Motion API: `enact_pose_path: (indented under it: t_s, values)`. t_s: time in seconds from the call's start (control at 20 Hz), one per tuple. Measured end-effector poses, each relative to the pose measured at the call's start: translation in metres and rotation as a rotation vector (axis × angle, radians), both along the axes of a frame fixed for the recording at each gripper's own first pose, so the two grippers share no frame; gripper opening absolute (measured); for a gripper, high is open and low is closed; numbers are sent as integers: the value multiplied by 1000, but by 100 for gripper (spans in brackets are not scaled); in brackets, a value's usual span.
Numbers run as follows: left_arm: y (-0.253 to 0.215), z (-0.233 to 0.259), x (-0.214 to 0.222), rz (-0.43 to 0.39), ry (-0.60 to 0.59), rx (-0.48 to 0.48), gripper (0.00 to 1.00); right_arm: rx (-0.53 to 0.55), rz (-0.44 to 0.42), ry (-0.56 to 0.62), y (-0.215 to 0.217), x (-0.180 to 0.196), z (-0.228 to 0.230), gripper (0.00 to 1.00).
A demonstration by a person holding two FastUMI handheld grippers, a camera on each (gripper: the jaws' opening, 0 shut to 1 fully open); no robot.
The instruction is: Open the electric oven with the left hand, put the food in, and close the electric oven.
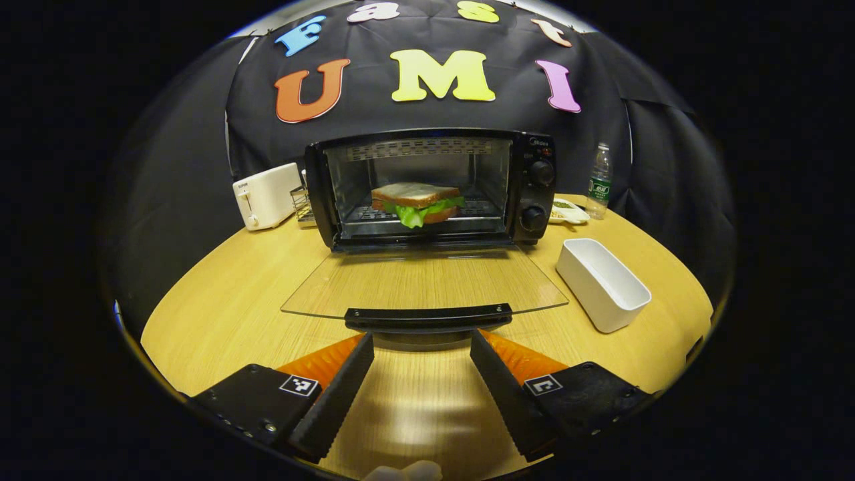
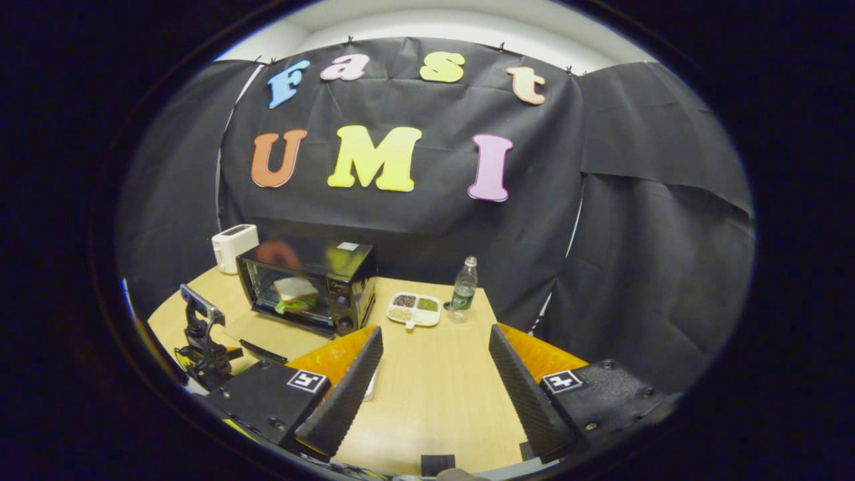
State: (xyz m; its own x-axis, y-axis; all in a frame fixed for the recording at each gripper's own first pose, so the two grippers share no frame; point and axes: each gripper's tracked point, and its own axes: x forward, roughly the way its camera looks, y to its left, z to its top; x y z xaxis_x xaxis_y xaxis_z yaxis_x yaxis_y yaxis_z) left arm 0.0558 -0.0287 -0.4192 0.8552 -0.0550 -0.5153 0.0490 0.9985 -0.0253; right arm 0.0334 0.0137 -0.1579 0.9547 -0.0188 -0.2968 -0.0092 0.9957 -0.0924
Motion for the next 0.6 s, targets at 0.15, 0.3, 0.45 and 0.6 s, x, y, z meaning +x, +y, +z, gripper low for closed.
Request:
enact_pose_path:
  t_s: [0.15,0.3,0.45,0.6]
  values:
    - [0,-5,6,3,11,7,96,17,-8,19,-4,2,-7,95]
    - [1,-7,10,3,18,-6,96,29,-17,27,-7,5,-11,95]
    - [1,-5,12,-4,15,-7,96,36,-18,35,-7,7,-12,96]
    - [2,-3,12,-4,25,-21,95,33,-13,38,-6,10,-11,95]
